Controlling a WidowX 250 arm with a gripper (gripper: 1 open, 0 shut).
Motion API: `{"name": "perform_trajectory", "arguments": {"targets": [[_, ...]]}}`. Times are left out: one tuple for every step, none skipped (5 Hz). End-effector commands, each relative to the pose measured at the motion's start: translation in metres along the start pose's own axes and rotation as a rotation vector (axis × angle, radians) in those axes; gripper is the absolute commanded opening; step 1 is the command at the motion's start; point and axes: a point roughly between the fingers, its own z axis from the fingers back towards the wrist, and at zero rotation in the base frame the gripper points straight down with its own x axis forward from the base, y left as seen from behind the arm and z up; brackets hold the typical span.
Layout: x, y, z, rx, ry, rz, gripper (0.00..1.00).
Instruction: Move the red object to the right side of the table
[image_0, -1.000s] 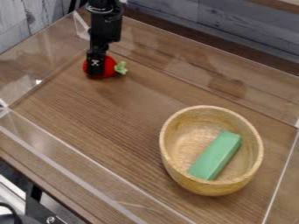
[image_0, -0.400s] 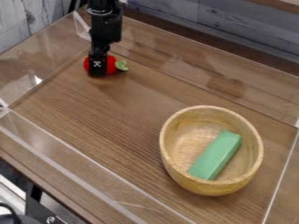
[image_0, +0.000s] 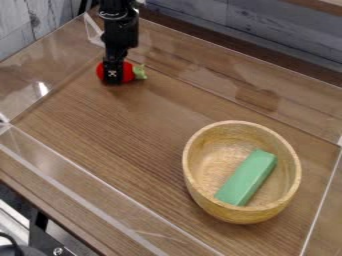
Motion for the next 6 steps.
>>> {"name": "perform_trajectory", "arguments": {"targets": [[0.0, 0.001, 0.0, 0.004, -0.014, -0.008, 0.0], [0.002, 0.0, -0.006, -0.005, -0.021, -0.011, 0.0], [0.007, 0.0, 0.001, 0.0, -0.023, -0.008, 0.0], [0.011, -0.001, 0.008, 0.006, -0.024, -0.005, 0.0], [0.016, -0.001, 0.014, 0.011, -0.027, -0.003, 0.0], [0.021, -0.001, 0.021, 0.016, -0.029, -0.001, 0.0]]}}
